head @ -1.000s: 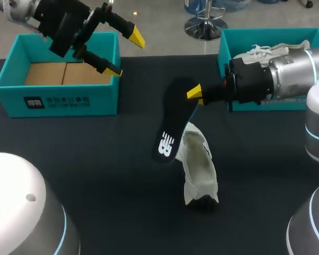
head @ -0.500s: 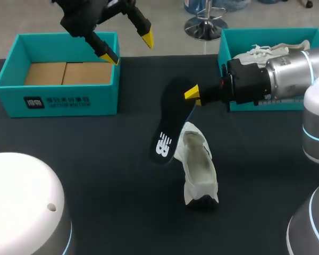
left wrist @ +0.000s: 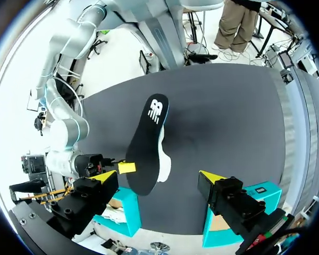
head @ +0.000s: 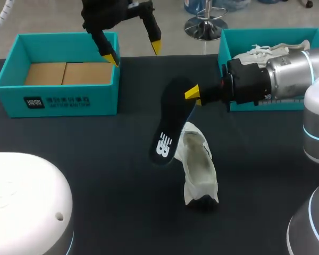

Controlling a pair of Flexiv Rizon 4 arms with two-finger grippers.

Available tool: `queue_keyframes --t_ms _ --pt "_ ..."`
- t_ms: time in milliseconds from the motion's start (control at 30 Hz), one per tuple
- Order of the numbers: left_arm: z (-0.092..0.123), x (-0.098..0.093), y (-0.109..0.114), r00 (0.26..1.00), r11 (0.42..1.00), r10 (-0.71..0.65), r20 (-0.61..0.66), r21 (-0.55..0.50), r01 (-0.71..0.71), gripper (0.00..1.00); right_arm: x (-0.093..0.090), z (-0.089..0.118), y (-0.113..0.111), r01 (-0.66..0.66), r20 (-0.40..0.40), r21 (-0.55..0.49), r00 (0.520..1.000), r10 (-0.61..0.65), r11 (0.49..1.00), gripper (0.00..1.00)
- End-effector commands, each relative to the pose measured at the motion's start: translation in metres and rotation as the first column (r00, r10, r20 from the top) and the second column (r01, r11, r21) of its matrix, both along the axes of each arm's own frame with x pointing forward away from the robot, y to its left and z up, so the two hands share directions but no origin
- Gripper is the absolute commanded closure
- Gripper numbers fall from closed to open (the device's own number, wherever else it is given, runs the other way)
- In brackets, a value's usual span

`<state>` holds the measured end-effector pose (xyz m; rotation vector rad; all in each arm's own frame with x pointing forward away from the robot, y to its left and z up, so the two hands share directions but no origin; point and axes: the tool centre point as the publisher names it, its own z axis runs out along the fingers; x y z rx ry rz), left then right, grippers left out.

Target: Take the shoe out of the shoebox, open the shoe tongue, remove and reinsert the insole, then place the shoe into the shoebox

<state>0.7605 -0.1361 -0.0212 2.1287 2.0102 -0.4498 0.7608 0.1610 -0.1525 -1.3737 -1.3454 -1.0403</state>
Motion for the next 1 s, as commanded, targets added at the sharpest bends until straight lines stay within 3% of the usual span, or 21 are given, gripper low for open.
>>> queue_keyframes --t_ms 33,300,767,900,967,1000 --pt "0.0 0.005 -0.022 1.0 0.997 -0.012 -0.015 0.081 0.013 0.0 0.0 0.0 0.002 0.001 -0.001 -0.003 1.0 -0.001 1.0 1.0" --pt "-0.004 0.007 -0.046 0.999 0.997 0.006 -0.046 0.075 -0.003 0.0 0.0 0.0 0.002 0.001 -0.001 -0.003 1.0 -0.001 1.0 1.0" --pt "-0.006 0.008 -0.047 0.999 0.995 0.032 -0.045 0.096 -0.027 0.0 0.0 0.0 0.002 0.001 -0.001 -0.003 1.0 -0.001 1.0 1.0" --pt "-0.013 0.006 -0.021 0.997 0.99 0.054 -0.05 -0.124 -0.059 0.0 0.0 0.0 0.002 0.001 -0.001 -0.003 1.0 -0.001 1.0 1.0" --pt "-0.018 0.003 -0.009 0.997 0.973 0.051 -0.057 -0.223 -0.063 0.0 0.0 0.0 0.002 0.001 -0.001 -0.003 1.0 -0.001 1.0 1.0" --pt "-0.021 0.0 0.001 0.997 0.945 0.048 -0.056 -0.321 -0.064 0.0 0.0 0.0 0.002 0.001 -0.001 -0.003 1.0 -0.001 1.0 1.0"
